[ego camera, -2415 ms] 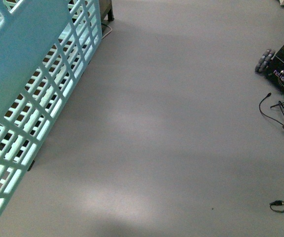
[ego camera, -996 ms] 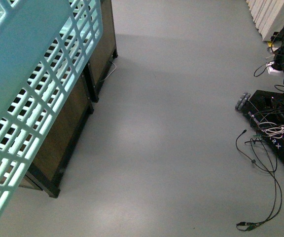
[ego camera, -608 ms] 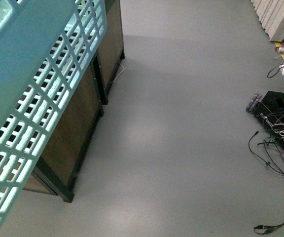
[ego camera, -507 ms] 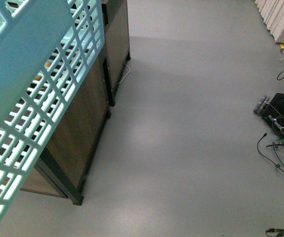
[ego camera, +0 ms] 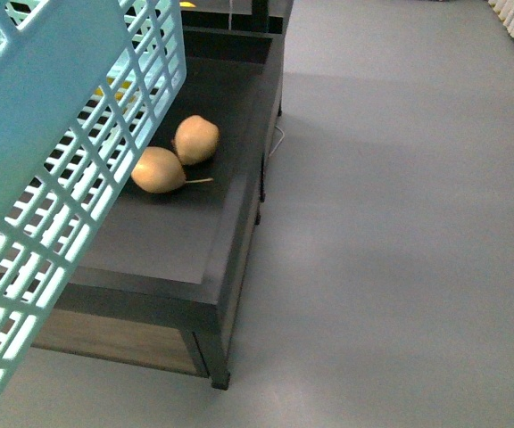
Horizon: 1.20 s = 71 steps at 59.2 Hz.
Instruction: Pick lemon and mango into basket
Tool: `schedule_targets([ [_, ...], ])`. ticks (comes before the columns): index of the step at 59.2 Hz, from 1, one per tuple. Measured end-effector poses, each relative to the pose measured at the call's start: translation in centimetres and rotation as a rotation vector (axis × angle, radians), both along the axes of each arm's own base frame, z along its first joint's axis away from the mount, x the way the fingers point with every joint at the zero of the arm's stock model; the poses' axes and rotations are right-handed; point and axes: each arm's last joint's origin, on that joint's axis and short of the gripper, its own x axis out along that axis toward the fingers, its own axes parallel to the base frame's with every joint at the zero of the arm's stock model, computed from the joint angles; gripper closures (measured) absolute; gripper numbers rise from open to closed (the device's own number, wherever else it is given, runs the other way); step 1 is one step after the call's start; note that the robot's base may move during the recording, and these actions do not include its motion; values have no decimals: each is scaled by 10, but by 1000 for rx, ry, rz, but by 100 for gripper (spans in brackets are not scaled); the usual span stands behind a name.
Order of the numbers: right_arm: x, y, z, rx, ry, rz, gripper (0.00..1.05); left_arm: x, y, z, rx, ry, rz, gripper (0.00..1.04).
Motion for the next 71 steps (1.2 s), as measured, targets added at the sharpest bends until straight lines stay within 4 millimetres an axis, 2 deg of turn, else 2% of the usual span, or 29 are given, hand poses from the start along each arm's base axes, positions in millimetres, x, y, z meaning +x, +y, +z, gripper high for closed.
schedule_targets([
  [71,0,0,0,0,0,-3,9,0,0,0,-1,-1,-1,98],
])
